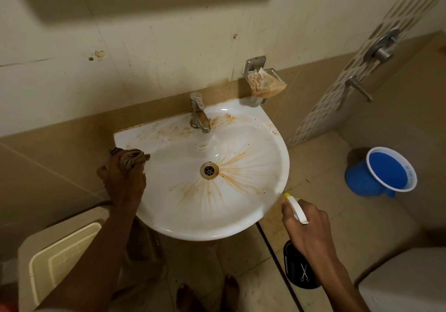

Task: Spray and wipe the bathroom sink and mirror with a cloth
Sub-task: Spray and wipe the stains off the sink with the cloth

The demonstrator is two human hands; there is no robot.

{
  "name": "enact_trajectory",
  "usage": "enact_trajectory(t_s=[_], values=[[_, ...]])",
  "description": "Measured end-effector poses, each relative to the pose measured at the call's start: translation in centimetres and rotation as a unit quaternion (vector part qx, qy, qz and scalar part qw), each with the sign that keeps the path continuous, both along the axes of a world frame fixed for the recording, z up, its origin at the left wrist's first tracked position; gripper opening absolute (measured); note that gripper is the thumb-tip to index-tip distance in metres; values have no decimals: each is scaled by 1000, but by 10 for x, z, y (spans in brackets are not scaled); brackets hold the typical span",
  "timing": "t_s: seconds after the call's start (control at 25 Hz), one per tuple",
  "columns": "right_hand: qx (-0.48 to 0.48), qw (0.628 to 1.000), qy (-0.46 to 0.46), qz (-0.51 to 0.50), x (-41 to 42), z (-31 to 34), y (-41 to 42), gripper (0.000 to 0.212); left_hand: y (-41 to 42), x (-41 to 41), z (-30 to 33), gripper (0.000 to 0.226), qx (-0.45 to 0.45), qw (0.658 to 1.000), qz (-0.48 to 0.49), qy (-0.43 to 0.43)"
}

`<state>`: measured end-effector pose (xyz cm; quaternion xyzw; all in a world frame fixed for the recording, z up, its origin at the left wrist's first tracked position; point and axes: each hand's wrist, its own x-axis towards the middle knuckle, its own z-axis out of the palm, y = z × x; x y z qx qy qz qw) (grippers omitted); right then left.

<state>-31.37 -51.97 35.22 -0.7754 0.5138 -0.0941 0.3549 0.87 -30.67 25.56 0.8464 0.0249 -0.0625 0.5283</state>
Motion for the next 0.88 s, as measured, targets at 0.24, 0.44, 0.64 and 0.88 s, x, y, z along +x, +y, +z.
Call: enact_trajectory(t_s=[0.24, 0.44, 0.64, 0.88], values=[[-23, 998, -48, -26, 14, 11, -27, 42, 9, 17, -31, 48, 19, 999, 6, 27], [-52, 996, -70, -9, 30, 11, -38, 40, 14, 23, -44, 51, 17, 999, -14, 35], [-43, 995, -94, 4, 55, 14, -48, 43, 7, 11, -23, 59, 5, 1000, -17, 7], [-43, 992, -123, -1, 93, 24, -60, 42, 8, 7, -23, 55, 20, 999, -28, -17]])
